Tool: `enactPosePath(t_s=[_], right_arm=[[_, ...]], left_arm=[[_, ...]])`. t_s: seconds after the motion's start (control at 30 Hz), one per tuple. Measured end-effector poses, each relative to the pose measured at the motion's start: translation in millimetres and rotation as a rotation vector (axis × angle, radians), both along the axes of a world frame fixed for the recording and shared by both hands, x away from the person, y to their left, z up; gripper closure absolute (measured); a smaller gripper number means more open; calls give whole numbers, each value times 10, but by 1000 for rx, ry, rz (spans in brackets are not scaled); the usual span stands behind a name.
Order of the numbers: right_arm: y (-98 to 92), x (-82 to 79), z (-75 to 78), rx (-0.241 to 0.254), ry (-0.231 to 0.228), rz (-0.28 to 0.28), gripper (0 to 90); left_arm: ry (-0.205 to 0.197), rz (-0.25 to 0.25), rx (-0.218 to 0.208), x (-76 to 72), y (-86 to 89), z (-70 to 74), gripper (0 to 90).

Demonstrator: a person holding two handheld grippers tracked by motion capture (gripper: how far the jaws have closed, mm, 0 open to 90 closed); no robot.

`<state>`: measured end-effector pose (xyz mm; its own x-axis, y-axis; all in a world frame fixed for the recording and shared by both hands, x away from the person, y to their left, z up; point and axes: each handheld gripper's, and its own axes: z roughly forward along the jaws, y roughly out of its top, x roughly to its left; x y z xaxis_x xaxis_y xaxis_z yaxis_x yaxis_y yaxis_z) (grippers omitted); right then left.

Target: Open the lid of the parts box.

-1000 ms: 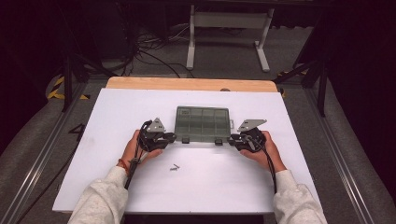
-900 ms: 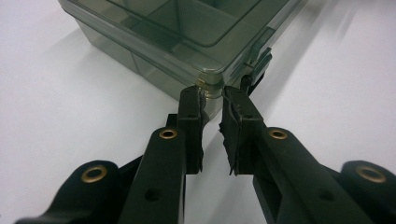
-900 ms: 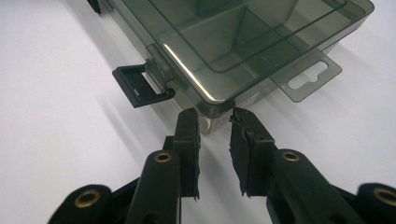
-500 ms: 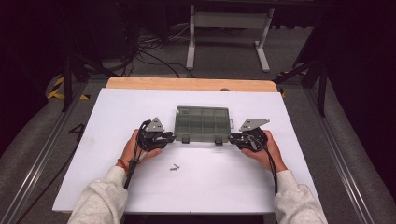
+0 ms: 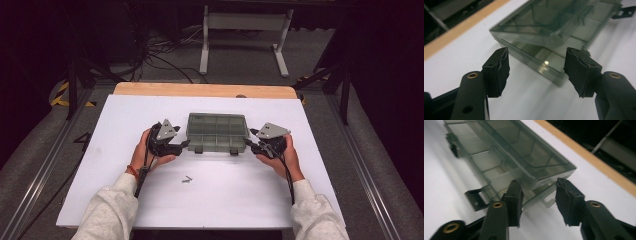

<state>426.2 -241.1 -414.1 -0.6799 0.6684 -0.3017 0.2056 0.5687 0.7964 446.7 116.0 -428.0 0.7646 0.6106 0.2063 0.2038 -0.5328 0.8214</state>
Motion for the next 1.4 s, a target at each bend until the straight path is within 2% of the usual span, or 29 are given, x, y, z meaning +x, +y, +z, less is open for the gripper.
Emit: enactPosePath(t_s=[0.07, 0.1, 0.17, 0.27, 0.33, 0.4, 0.57, 0.77, 0.93, 1.03, 1.2, 1.4], right_arm=[[13, 10, 17, -16, -45, 3, 570], [11, 16, 24, -12, -54, 2, 590], [7, 42, 41, 7, -47, 5, 602], [3, 56, 97, 35, -71, 10, 659], [7, 62, 133, 43, -83, 18, 662], [10, 65, 147, 40, -93, 23, 660], [-12, 73, 163, 63, -110, 15, 694], [-27, 108, 204, 91, -116, 4, 720], [-42, 163, 244, 122, -110, 2, 728], [-42, 174, 246, 124, -114, 0, 733], [-81, 183, 286, 192, -97, -1, 758], [-64, 174, 312, 182, -102, -5, 767]], left_arm=[[-4, 0, 12, 27, -20, 17, 371], [-23, 11, 31, 77, -72, 46, 371], [-44, 13, 41, 114, -117, 66, 381], [-71, 5, 56, 151, -188, 105, 445], [-96, 7, 16, 146, -199, 138, 537], [-113, 11, 10, 146, -196, 165, 581], [-103, 5, -27, 171, -103, 190, 677], [-102, -3, -19, 188, -61, 226, 731], [-111, -6, -24, 220, -51, 288, 748], [-122, -14, -35, 217, -51, 314, 750], [-139, -22, -51, 189, -30, 354, 756], [-144, -28, -49, 182, -32, 371, 761]])
